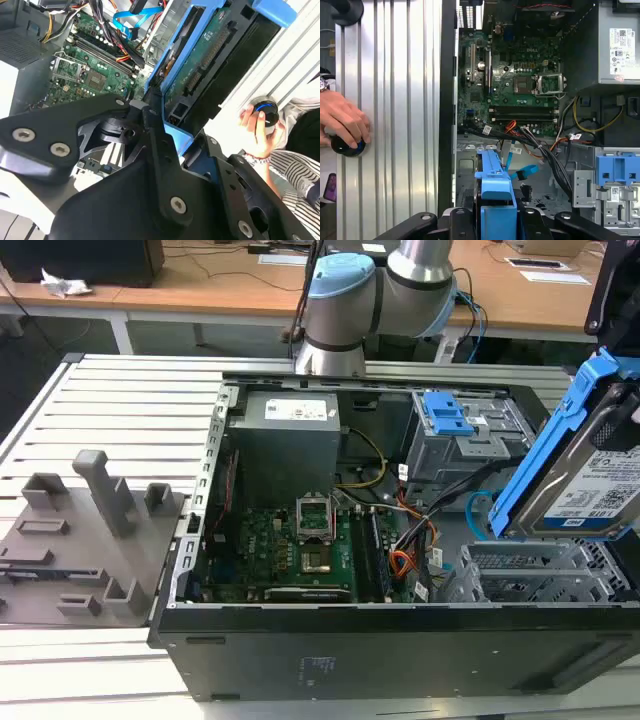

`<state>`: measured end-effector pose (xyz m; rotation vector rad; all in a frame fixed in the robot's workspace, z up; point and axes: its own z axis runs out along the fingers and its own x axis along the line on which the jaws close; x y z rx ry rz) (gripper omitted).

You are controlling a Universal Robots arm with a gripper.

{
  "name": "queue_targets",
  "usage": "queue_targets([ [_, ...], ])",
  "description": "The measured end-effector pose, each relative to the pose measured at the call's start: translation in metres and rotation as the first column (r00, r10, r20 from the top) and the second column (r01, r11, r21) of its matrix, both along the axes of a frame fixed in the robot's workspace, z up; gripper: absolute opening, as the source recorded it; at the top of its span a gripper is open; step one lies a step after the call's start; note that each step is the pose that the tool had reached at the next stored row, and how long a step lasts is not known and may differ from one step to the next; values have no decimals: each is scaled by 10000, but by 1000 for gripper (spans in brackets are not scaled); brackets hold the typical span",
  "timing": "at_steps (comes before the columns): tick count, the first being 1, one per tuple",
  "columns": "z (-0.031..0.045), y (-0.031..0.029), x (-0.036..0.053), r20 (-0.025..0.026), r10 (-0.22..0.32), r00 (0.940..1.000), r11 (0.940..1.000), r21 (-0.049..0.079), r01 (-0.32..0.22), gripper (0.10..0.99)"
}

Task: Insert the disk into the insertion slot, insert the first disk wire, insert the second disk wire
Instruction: 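Insert the disk into the insertion slot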

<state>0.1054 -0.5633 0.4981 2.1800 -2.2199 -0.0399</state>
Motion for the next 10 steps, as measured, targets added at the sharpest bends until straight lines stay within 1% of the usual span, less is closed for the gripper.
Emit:
queue_targets([
  [9, -75, 0, 0, 0, 0, 10000, 10000, 0, 0, 365],
  [10, -93, 0, 0, 0, 0, 10000, 10000, 0, 0, 365],
])
